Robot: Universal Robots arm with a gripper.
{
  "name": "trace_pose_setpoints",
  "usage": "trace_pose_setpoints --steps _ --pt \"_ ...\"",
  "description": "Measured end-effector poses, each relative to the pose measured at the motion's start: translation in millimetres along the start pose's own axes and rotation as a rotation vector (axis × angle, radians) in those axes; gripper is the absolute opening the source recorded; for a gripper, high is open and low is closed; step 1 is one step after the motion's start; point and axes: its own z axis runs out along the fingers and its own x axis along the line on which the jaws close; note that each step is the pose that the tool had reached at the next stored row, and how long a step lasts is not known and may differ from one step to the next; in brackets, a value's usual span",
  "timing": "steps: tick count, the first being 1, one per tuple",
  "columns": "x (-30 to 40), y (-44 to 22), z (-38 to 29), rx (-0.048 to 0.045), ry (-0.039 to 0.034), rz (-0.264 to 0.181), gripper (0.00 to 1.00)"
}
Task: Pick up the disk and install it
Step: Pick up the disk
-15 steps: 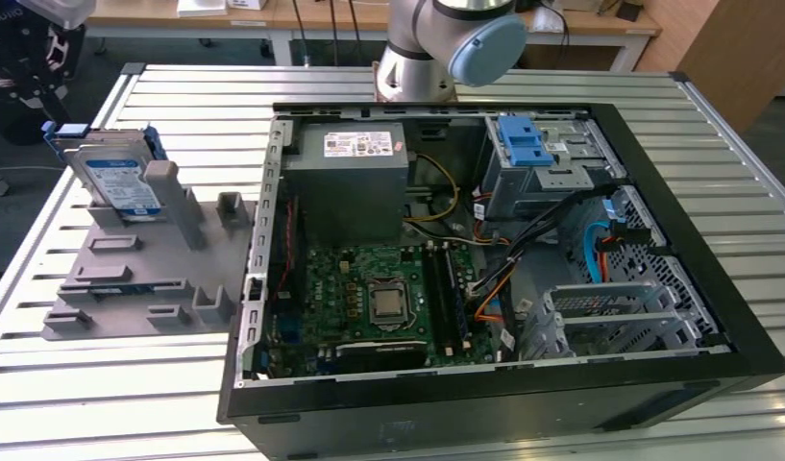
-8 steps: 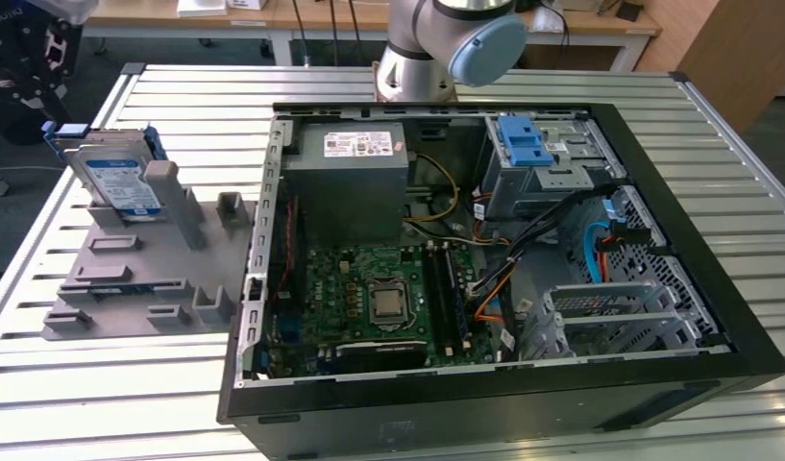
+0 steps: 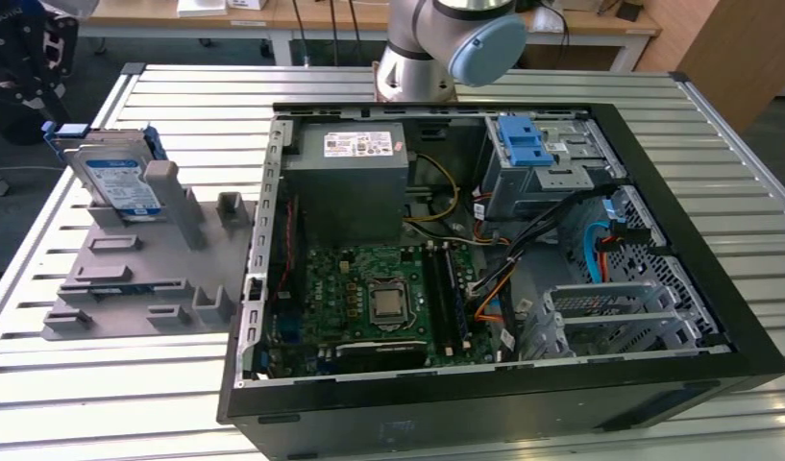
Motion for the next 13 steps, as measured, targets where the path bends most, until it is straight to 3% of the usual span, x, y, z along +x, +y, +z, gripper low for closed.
trace_pose_setpoints --steps 8,13 --pt "0.0 0.1 0.0 -0.0005 0.0086 -0.140 0.11" --pt "0.0 0.1 0.0 -0.0006 0.0091 -0.148 0.11"
